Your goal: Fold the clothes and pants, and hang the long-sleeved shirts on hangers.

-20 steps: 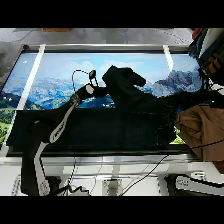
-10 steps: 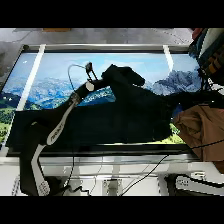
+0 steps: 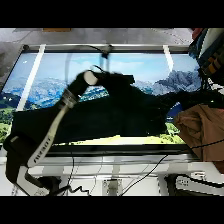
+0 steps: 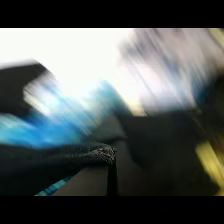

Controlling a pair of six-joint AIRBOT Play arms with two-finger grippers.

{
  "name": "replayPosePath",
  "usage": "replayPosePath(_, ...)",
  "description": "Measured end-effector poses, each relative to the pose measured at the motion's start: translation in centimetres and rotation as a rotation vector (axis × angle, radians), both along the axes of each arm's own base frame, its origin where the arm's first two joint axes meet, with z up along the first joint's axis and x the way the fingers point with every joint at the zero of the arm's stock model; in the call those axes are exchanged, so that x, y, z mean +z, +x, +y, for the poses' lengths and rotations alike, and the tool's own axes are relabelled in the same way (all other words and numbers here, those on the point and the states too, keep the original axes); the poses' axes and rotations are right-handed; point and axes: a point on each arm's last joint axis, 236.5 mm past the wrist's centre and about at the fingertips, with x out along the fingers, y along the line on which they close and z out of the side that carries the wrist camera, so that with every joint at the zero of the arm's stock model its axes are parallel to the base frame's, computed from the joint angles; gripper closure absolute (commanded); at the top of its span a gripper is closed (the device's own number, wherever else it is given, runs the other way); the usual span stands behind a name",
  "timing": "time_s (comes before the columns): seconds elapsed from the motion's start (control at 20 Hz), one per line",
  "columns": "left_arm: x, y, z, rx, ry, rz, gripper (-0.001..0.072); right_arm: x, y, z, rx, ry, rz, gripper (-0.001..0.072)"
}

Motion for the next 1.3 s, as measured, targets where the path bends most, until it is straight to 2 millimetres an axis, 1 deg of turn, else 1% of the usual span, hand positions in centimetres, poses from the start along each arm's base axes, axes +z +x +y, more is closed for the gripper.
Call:
replayPosePath(0.05, -2.0, -4.8, -2.3, -0.132, 0.062, 0.069, 0.0681, 0.0, 0.0, 0.4, 0.005, 0.003, 0.002, 0.0680)
replayPosePath(0.1, -4.1, -9.6, -4.0, -0.261, 0.130, 0.133, 0.0671, 0.0, 0.0, 0.9, 0.016, 0.008, 0.006, 0.0680)
replayPosePath(0.15, -6.0, -14.0, -5.2, -0.375, 0.196, 0.184, 0.0549, 0.0, -0.1, 1.3, 0.026, 0.009, 0.007, 0.0681)
replayPosePath(0.2, -7.3, -17.6, -6.0, -0.465, 0.248, 0.221, 0.0263, 0.0, -0.1, 1.7, 0.034, 0.011, 0.009, 0.0680)
replayPosePath(0.25, -8.4, -20.4, -6.4, -0.534, 0.294, 0.244, 0.0051, 0.0, -0.1, 2.0, 0.042, 0.010, 0.010, 0.0680)
replayPosePath(0.3, -9.2, -22.5, -6.5, -0.583, 0.329, 0.259, 0.0051, 0.0, -0.1, 2.3, 0.048, 0.011, 0.011, 0.0680)
replayPosePath(0.35, -9.5, -23.5, -6.5, -0.608, 0.355, 0.259, 0.0059, 0.0, -0.1, 2.5, 0.052, 0.010, 0.013, 0.0680)
replayPosePath(0.4, -9.5, -23.9, -6.4, -0.615, 0.365, 0.261, 0.0095, -0.1, -0.2, 2.5, 0.055, 0.005, 0.014, 0.0680)
replayPosePath(0.45, -8.9, -23.6, -6.1, -0.610, 0.363, 0.253, 0.0131, -0.2, -0.2, 2.5, 0.058, -0.002, 0.018, 0.0680)
replayPosePath(0.5, -7.9, -22.7, -5.8, -0.588, 0.347, 0.242, 0.0131, -0.3, -0.3, 2.4, 0.061, -0.010, 0.021, 0.0680)
replayPosePath(0.55, -6.6, -21.0, -5.2, -0.548, 0.327, 0.221, 0.0132, -0.5, -0.4, 2.4, 0.064, -0.016, 0.024, 0.0680)
replayPosePath(0.6, -5.3, -18.9, -4.4, -0.492, 0.302, 0.200, 0.0131, -0.6, -0.4, 2.3, 0.066, -0.022, 0.027, 0.0681)
replayPosePath(0.7, -2.6, -13.4, -2.0, -0.341, 0.236, 0.162, 0.0131, -0.7, -0.5, 2.2, 0.068, -0.030, 0.031, 0.0680)
replayPosePath(0.75, -1.6, -10.1, -0.3, -0.253, 0.207, 0.142, 0.0130, -0.7, -0.5, 2.2, 0.069, -0.033, 0.032, 0.0680)
replayPosePath(0.85, -0.9, -4.5, 3.0, -0.100, 0.165, 0.116, 0.0127, -0.8, -0.5, 2.2, 0.068, -0.034, 0.034, 0.0681)
replayPosePath(0.95, -1.9, -0.1, 5.9, 0.017, 0.148, 0.117, 0.0126, -0.8, -0.6, 2.1, 0.068, -0.036, 0.035, 0.0680)
replayPosePath(1.05, -3.4, 3.2, 7.6, 0.100, 0.134, 0.108, 0.0127, -0.8, -0.6, 2.1, 0.069, -0.037, 0.035, 0.0680)
replayPosePath(1.15, -5.2, 5.4, 8.1, 0.142, 0.131, 0.085, 0.0127, -0.8, -0.6, 2.1, 0.069, -0.038, 0.036, 0.0680)
replayPosePath(1.2, -6.2, 6.2, 8.0, 0.155, 0.132, 0.073, 0.0127, -0.8, -0.6, 2.1, 0.069, -0.038, 0.036, 0.0681)
replayPosePath(1.3, -8.3, 7.1, 7.4, 0.167, 0.148, 0.049, 0.0127, -0.9, -0.6, 2.1, 0.071, -0.040, 0.035, 0.0680)
